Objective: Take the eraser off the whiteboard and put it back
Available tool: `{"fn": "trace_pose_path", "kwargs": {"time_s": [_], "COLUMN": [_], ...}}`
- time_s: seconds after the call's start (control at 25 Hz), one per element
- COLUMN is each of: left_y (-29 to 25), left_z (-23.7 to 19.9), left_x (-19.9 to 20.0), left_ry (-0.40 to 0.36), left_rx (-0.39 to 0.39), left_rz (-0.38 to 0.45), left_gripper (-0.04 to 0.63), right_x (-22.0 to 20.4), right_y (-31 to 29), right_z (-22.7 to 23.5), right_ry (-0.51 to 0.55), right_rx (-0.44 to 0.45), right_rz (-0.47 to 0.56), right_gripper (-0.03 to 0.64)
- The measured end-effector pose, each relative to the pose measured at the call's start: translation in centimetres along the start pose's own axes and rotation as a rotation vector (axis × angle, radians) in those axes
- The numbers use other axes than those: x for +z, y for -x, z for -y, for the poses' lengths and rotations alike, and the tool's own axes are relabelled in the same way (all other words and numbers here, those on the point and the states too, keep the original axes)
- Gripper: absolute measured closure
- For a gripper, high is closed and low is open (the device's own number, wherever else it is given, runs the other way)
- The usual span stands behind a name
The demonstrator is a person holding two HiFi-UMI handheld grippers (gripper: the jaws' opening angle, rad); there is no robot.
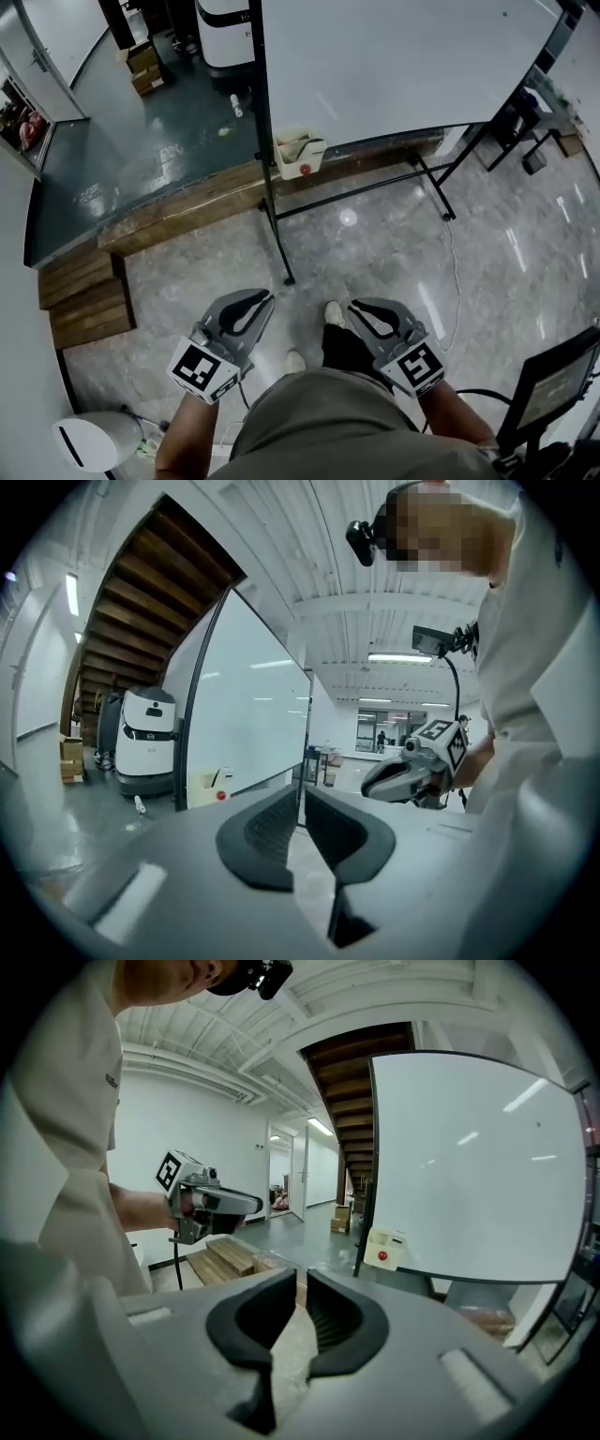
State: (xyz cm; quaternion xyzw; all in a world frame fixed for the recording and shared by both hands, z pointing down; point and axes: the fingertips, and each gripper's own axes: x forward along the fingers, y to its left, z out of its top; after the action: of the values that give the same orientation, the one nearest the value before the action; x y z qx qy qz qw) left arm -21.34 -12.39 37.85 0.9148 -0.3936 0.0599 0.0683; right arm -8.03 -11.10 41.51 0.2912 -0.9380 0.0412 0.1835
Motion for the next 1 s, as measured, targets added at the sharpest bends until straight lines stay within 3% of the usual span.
{"fn": "trace_pose_path", "kwargs": {"time_s": [0.08, 0.24, 0.4, 0.52, 0.72, 1.0], "left_y": [2.1, 4.4, 5.8, 5.9, 4.4, 5.3], "left_z": [2.5, 6.3, 9.6, 13.3, 21.8, 34.4], "left_x": [-0.5, -1.1, -1.6, -0.7, 0.0, -1.1], "left_ry": [0.003, 0.013, -0.002, 0.006, -0.019, 0.032], "left_rx": [-0.016, -0.036, 0.005, 0.007, 0.033, 0.129], "left_rz": [0.001, -0.013, -0.040, 0.003, 0.027, 0.016], "left_gripper": [0.591, 0.591, 0.591, 0.591, 0.591, 0.591], "right_x": [0.3, 0.7, 0.5, -0.3, -3.9, -10.4], "right_y": [1.3, 3.9, 6.9, 10.2, 18.0, 27.5], "right_z": [-1.8, -3.7, -5.4, -6.0, -5.9, -7.6], "right_ry": [0.004, 0.028, 0.054, 0.060, 0.085, 0.075], "right_rx": [-0.004, -0.006, 0.010, 0.025, 0.046, 0.120], "right_rz": [0.001, 0.015, 0.041, 0.063, 0.064, 0.034], "right_gripper": [0.586, 0.586, 0.586, 0.586, 0.586, 0.586]}}
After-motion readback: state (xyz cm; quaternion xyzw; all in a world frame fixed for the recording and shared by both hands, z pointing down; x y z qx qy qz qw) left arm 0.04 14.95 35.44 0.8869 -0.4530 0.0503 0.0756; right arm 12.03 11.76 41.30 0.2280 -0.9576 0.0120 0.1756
